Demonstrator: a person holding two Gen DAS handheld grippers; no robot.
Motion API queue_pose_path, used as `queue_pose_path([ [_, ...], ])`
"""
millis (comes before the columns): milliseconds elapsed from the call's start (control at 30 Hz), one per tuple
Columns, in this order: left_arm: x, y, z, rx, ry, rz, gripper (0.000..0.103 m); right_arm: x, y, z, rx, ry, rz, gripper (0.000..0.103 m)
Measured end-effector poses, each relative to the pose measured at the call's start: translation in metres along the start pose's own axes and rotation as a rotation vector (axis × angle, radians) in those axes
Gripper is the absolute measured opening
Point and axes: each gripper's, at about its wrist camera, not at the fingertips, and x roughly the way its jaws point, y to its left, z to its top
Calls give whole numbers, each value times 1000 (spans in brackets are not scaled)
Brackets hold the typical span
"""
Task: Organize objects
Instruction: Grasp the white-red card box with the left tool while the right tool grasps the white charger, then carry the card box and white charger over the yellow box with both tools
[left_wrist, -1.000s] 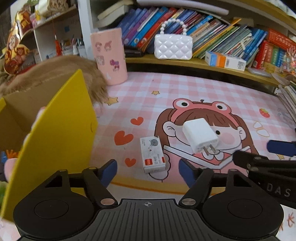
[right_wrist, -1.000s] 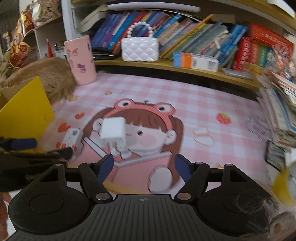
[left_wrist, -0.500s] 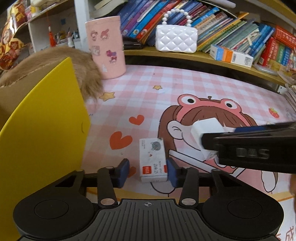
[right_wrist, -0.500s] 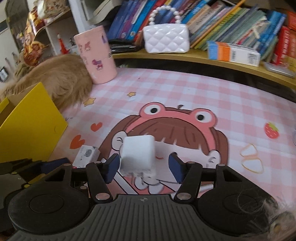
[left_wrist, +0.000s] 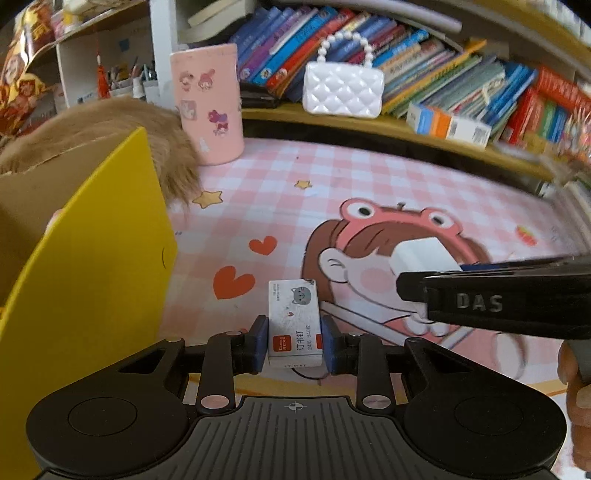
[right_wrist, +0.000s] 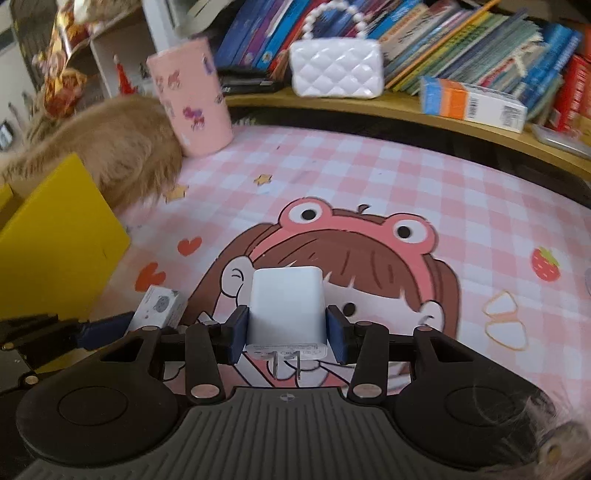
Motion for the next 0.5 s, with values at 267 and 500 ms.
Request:
queue_pose_path([
  [267, -37, 1, -15, -32, 16, -114, 28, -54, -9, -26, 90, -34, -35, 41],
  [500, -74, 9, -45, -9, 33, -170, 28, -95, -1, -66, 119, -34, -87, 41],
])
